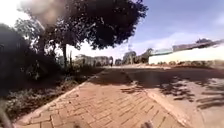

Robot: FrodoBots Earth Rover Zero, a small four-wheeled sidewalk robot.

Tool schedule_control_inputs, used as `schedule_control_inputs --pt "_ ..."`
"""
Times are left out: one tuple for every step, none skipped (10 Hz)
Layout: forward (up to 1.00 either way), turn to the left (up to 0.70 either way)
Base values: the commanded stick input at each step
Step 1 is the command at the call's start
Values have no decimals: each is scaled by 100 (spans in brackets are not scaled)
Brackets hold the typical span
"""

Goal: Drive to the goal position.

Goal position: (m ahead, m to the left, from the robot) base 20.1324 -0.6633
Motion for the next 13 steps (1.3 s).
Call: schedule_control_inputs --pt "70 0" --pt "70 0" --pt "70 0" --pt "70 0" --pt "70 0" --pt "70 0" --pt "70 0" --pt "70 0" --pt "70 0" --pt "70 0" --pt "70 0" --pt "70 0" --pt "70 -29"
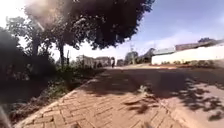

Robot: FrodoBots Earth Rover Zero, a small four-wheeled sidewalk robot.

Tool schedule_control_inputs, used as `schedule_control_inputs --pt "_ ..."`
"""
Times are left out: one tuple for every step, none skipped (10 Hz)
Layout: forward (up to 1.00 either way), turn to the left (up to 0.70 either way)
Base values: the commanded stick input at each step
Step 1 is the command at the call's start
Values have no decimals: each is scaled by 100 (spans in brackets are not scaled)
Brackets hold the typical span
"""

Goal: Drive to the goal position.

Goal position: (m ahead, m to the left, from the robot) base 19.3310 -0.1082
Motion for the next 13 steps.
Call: schedule_control_inputs --pt "70 -33" --pt "70 -33" --pt "70 -8" --pt "70 0" --pt "70 0" --pt "70 0" --pt "70 0" --pt "70 0" --pt "70 0" --pt "70 0" --pt "70 0" --pt "70 0" --pt "70 0"
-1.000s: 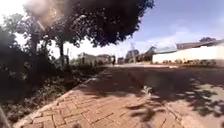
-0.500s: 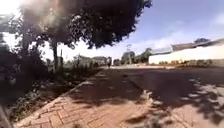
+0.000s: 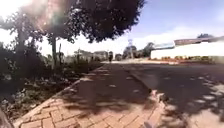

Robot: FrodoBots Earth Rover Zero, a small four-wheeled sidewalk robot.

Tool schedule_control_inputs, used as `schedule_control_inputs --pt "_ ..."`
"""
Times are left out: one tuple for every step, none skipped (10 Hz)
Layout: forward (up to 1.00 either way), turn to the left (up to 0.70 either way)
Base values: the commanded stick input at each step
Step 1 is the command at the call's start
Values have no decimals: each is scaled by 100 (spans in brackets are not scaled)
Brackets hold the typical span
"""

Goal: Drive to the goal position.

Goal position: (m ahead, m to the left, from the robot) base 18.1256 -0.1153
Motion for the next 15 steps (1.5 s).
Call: schedule_control_inputs --pt "70 0" --pt "70 0" --pt "70 0" --pt "70 0" --pt "70 0" --pt "70 0" --pt "70 0" --pt "70 0" --pt "70 0" --pt "70 0" --pt "70 0" --pt "70 0" --pt "70 0" --pt "70 0" --pt "70 0"
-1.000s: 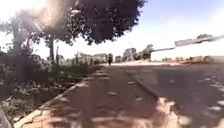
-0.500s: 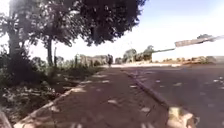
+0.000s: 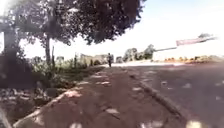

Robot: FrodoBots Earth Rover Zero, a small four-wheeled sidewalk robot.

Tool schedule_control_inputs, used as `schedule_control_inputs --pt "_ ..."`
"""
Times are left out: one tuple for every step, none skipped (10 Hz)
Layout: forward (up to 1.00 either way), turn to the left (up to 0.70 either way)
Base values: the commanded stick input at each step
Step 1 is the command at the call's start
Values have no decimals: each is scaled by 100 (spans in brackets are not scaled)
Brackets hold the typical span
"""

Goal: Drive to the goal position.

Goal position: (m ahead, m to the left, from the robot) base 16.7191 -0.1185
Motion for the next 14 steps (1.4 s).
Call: schedule_control_inputs --pt "70 0" --pt "70 0" --pt "70 0" --pt "70 0" --pt "70 0" --pt "70 0" --pt "70 0" --pt "70 0" --pt "70 0" --pt "70 0" --pt "70 0" --pt "70 0" --pt "70 0" --pt "70 0"
